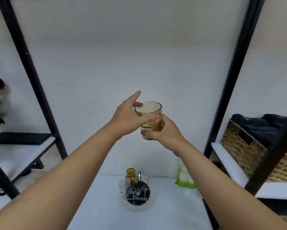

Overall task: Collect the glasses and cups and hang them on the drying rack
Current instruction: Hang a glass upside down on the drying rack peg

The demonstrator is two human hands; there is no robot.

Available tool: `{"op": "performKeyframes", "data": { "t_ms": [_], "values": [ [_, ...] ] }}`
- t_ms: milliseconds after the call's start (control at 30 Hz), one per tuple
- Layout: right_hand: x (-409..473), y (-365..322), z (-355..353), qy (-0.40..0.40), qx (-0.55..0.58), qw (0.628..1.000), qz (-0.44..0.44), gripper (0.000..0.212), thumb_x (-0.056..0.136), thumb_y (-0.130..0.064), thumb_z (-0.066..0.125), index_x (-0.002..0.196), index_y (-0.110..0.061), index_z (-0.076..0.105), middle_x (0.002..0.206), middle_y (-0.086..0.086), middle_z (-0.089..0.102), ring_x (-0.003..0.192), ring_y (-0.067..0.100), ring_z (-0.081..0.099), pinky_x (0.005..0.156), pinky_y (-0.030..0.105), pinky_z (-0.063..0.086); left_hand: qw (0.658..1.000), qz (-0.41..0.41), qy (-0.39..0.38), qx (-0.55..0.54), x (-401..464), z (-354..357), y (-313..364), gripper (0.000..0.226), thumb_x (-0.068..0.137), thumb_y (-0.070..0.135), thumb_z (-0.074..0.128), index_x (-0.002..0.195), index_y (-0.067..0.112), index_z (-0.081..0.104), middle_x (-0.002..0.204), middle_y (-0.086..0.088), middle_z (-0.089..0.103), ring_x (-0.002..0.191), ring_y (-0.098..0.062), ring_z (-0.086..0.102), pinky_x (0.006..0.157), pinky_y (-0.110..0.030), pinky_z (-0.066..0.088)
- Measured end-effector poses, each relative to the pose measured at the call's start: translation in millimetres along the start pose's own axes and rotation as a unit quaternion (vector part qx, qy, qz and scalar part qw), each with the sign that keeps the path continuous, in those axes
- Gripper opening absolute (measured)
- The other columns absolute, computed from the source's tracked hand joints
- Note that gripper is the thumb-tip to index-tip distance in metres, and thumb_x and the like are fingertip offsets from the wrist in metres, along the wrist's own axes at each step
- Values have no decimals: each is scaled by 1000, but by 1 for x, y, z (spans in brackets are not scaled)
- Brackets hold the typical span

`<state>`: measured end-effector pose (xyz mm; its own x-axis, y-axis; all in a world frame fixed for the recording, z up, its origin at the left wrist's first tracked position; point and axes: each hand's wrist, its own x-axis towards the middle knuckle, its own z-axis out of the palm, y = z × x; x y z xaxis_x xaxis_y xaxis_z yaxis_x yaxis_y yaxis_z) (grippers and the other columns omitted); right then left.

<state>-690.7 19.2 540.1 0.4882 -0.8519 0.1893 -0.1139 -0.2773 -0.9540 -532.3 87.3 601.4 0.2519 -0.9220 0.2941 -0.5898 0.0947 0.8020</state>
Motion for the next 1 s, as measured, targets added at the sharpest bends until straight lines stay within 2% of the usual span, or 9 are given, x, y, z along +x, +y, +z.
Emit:
{"op": "performKeyframes", "data": {
  "t_ms": [100, 167, 267, 400, 567, 667, 833, 900, 1000],
  "values": [
    [-9, 10, 12, 7, 151, 988, 37, 57, 82, -22, 89, 132, -29, 62, 121, -1, 76, 109, 17, 75, 95, 50, 61, 999, -3, -1, -52, 4, -1, -7, 113, 62, 58, 91, 157, 40, 32, 130, 14, 58, 106, -10, 66, 93, -36, 56],
    [-17, 22, 19, -4, 326, 944, 56, 65, 85, -29, 87, 143, -26, 58, 137, 5, 69, 126, 26, 68, 97, 53, 59, 994, -20, 0, -104, 5, -1, -14, 112, 60, 58, 92, 155, 39, 36, 128, 14, 59, 111, -12, 66, 97, -39, 55],
    [-27, 36, 36, 13, 494, 865, 88, 67, 91, -43, 72, 150, -19, 53, 147, 15, 62, 131, 37, 63, 91, 45, 61, 982, -44, 0, -185, 6, 4, -26, 113, 54, 59, 93, 152, 40, 42, 126, 10, 62, 119, -15, 64, 99, -44, 55],
    [-23, 49, 53, 37, 568, 816, 102, 59, 97, -48, 61, 147, -16, 57, 145, 16, 64, 132, 32, 63, 81, 35, 64, 977, -56, -18, -206, 6, 15, -47, 107, 56, 59, 92, 150, 44, 42, 129, 12, 61, 119, -12, 65, 102, -44, 54],
    [-9, 88, 51, 113, 540, 828, 102, 42, 104, -40, 58, 138, -17, 64, 143, 17, 65, 127, 31, 66, 81, 34, 62, 978, -78, -88, -173, 2, 30, -98, 107, 64, 69, 80, 156, 44, 32, 142, 10, 58, 123, -3, 60, 110, -43, 47],
    [-5, 125, 46, 148, 499, 845, 124, 24, 103, -35, 61, 120, -19, 69, 129, 15, 71, 118, 34, 71, 84, 40, 62, 979, -89, -90, -159, -6, 49, -138, 88, 80, 72, 66, 156, 41, 34, 144, 11, 58, 131, -7, 56, 113, -46, 43],
    [-6, 197, 46, 160, 350, 906, 178, 29, 101, -22, 63, 129, -13, 66, 109, 13, 71, 99, 30, 76, 87, 50, 63, 979, -150, -72, -120, -12, 86, -225, 56, 98, 61, 52, 147, 33, 49, 136, 11, 62, 122, -6, 61, 111, -40, 45],
    [-11, 228, 52, 134, 283, 932, 183, 28, 99, -20, 66, 127, -15, 69, 102, 7, 71, 94, 24, 74, 87, 48, 64, 981, -157, -75, -83, -15, 106, -264, 51, 101, 55, 51, 145, 31, 53, 135, 10, 62, 124, -8, 59, 105, -33, 47],
    [-17, 269, 66, 118, 226, 948, 193, 28, 96, -18, 70, 124, -18, 71, 97, 0, 72, 89, 18, 71, 84, 44, 64, 983, -158, -87, -28, -26, 135, -316, 42, 105, 41, 51, 145, 28, 55, 134, 9, 59, 122, -6, 55, 83, -14, 44]
  ]
}}
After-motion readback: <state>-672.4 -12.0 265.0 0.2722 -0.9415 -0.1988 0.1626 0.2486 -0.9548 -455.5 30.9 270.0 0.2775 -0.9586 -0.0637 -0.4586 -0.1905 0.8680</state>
